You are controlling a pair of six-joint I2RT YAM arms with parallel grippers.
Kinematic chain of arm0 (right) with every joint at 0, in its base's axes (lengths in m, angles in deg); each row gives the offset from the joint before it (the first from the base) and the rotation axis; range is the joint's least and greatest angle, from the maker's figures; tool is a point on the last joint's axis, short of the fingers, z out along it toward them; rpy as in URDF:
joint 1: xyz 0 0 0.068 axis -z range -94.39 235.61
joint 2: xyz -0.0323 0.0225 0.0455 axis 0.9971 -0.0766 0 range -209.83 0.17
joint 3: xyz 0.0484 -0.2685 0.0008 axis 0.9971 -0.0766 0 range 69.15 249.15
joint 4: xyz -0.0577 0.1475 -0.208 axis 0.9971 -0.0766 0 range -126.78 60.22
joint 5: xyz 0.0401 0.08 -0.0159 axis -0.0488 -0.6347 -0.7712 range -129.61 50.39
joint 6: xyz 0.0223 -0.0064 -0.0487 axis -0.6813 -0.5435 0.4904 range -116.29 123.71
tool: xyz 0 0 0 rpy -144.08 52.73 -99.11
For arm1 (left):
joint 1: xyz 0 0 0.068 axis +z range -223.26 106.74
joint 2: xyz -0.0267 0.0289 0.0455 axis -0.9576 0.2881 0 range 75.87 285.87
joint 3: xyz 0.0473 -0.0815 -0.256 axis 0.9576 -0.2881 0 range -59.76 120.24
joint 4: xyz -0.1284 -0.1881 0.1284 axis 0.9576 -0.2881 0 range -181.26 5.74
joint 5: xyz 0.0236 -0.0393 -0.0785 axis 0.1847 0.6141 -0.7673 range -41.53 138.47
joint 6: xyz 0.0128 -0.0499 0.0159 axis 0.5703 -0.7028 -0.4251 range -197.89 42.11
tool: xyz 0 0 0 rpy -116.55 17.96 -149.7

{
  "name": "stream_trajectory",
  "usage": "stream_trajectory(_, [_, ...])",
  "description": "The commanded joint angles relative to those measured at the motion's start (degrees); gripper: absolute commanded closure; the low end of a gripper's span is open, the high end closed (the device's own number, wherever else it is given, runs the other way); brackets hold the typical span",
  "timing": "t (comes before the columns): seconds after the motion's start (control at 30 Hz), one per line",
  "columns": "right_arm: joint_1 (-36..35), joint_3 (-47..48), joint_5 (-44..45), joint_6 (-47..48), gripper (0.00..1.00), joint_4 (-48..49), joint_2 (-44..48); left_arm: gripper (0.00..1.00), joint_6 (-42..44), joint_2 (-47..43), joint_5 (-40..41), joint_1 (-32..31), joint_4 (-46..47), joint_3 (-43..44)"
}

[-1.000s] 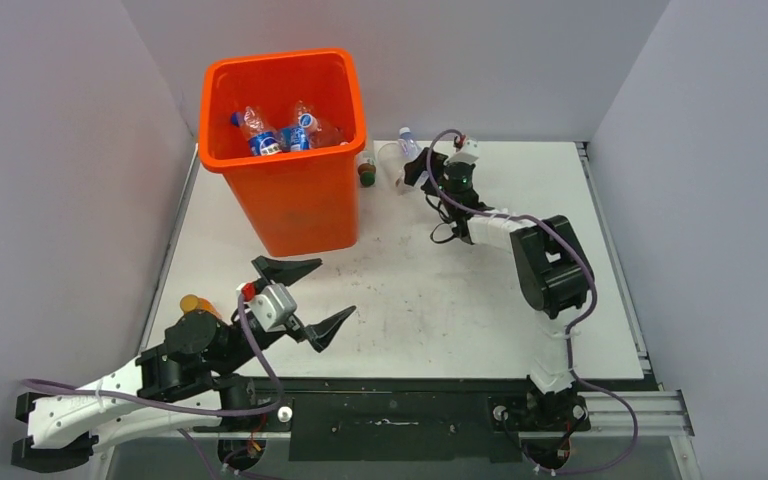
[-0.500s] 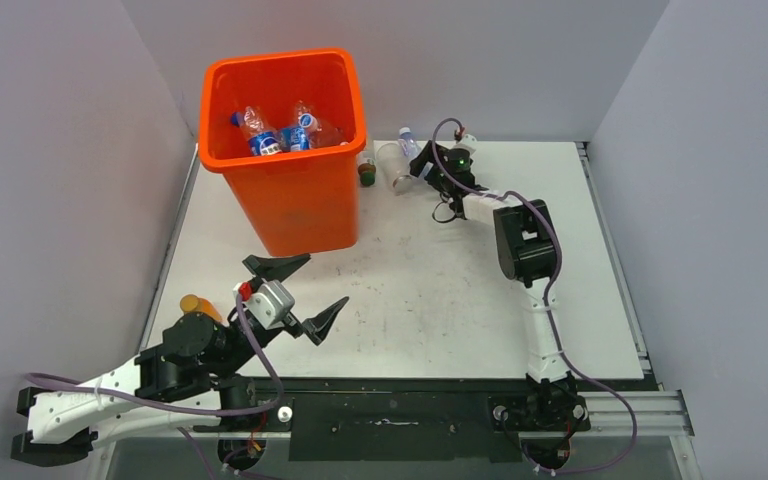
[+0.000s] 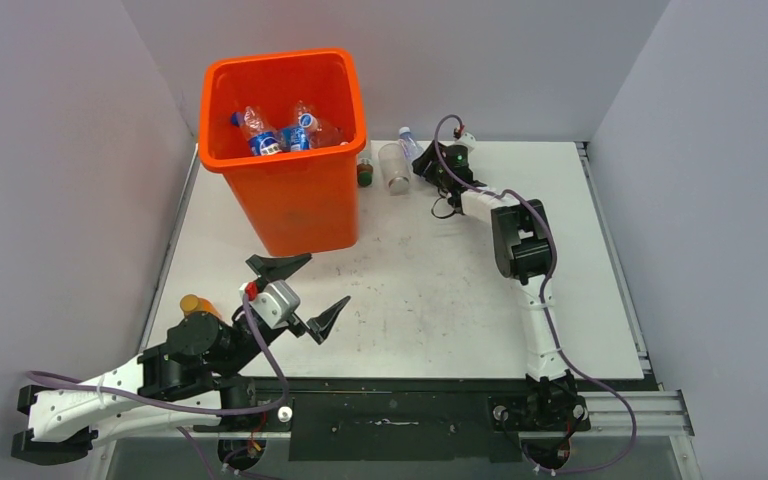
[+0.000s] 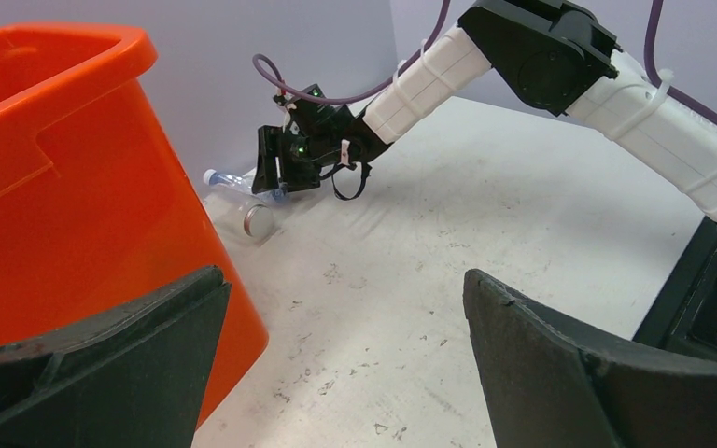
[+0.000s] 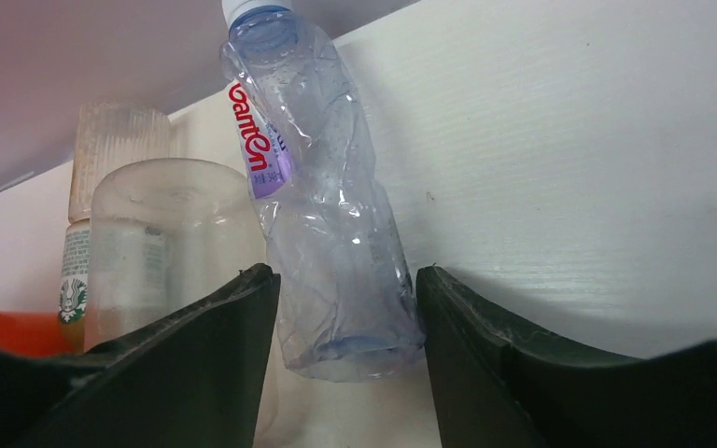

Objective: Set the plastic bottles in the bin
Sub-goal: Pick up the plastic bottle from the corner of the board.

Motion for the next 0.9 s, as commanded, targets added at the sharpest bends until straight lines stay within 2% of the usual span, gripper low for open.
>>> stream_trajectory(0.0, [-0.12, 0.43, 0.11, -0.19, 0.48, -2.34, -0.74, 0.04, 0.13, 0.47, 0.55, -0.41, 1.71, 0.48])
stream_trajectory(0.17, [0.04, -3.20, 0.20, -0.04, 0.66, -1.41, 0.68, 0.04, 0.12, 0.92, 0.68, -0.41, 1.56, 0.57])
stream_trajectory(0.33, [0.73, -10.90, -0.54, -1.32, 0.85, 3.05, 6.48, 0.04, 0.06, 0.90, 0.73, -0.41, 1.55, 0.85])
stream_trajectory(0.47, [1.34, -19.39, -1.23, -3.35, 0.94, 7.52, 13.15, 0.03, -0.64, -0.23, 0.58, -0.49, 2.05, 0.73])
stream_trajectory(0.57, [1.74, -26.77, -0.77, -5.21, 0.95, 10.34, 19.52, 0.03, -0.84, -1.25, 0.65, -0.50, 3.07, 0.22])
stream_trajectory(0.87, [1.68, -60.51, 3.58, -11.07, 0.95, 19.03, 47.42, 0.03, -1.33, -2.34, -0.37, -1.11, 4.30, -0.40])
